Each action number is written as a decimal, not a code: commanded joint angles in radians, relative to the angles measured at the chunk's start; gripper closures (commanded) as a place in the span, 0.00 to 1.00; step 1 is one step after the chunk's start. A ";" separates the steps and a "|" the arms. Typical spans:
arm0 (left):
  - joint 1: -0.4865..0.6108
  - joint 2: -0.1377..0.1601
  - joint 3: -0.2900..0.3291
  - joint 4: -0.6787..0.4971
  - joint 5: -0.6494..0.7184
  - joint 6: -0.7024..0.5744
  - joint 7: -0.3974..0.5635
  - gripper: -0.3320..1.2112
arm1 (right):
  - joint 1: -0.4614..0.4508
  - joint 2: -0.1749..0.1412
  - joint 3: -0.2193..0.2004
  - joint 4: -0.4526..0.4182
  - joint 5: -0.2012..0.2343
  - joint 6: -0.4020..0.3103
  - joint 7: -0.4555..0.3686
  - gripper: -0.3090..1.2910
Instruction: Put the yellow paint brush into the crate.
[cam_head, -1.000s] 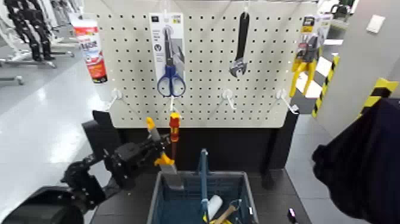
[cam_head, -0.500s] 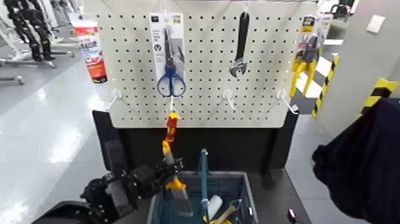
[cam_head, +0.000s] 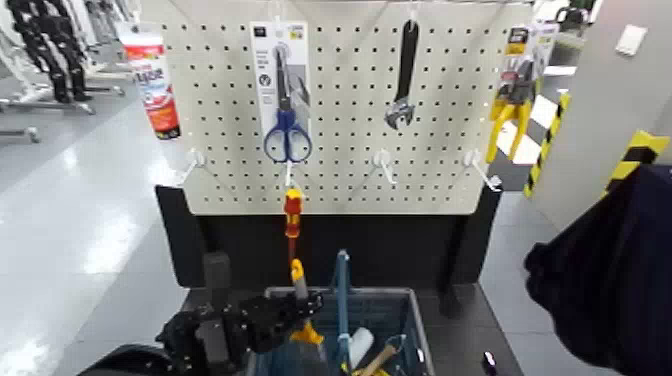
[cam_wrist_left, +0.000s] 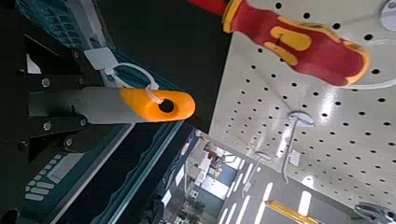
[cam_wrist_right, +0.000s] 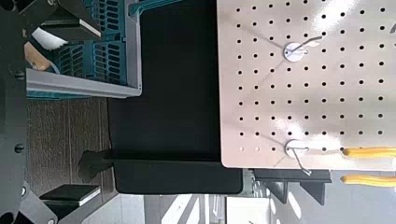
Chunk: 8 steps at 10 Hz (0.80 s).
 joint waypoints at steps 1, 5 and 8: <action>-0.007 0.002 -0.011 0.003 -0.001 0.026 0.004 0.97 | 0.000 0.001 0.001 0.000 -0.003 -0.003 0.000 0.28; -0.007 0.002 -0.003 -0.011 0.017 0.012 0.000 0.53 | 0.000 0.001 -0.001 0.002 -0.005 -0.003 0.000 0.28; 0.001 0.001 0.014 -0.040 0.008 -0.008 -0.001 0.24 | 0.002 0.001 -0.001 0.002 -0.005 -0.003 0.000 0.28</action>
